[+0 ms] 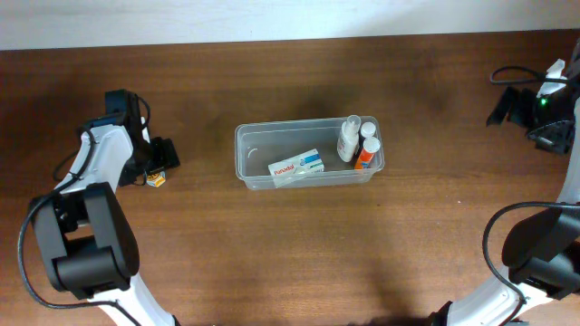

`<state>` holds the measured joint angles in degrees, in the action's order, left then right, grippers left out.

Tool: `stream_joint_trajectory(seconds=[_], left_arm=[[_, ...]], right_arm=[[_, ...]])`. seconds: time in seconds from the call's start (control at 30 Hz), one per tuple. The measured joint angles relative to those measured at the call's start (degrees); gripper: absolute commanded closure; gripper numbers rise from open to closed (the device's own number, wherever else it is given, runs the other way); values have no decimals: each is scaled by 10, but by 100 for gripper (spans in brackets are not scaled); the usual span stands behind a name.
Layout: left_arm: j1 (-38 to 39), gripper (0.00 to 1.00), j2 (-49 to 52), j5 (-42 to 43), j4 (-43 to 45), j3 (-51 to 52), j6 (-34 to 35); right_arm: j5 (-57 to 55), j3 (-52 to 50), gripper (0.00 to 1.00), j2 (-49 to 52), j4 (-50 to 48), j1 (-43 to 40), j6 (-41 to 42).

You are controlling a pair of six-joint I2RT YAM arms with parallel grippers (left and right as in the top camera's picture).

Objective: Pack container
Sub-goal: 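Close the left gripper on the jar's sides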

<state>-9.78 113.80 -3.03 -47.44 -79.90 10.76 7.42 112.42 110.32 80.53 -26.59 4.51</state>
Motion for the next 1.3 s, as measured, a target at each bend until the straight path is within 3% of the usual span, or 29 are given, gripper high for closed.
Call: stream_joint_trajectory(seconds=[0.33, 0.43, 0.5, 1.03, 1.3], left_arm=[[0, 11, 21, 0, 0, 0, 0], [0, 27, 21, 0, 0, 0, 2], [0, 33, 21, 0, 0, 0, 2], [0, 46, 21, 0, 0, 0, 5], [0, 48, 21, 0, 1, 0, 5]], right_arm=[[0, 0, 2, 0, 0, 0, 0], [0, 0, 2, 0, 0, 0, 1], [0, 0, 2, 0, 0, 0, 0], [0, 0, 2, 0, 0, 0, 0], [0, 0, 2, 0, 0, 0, 0]])
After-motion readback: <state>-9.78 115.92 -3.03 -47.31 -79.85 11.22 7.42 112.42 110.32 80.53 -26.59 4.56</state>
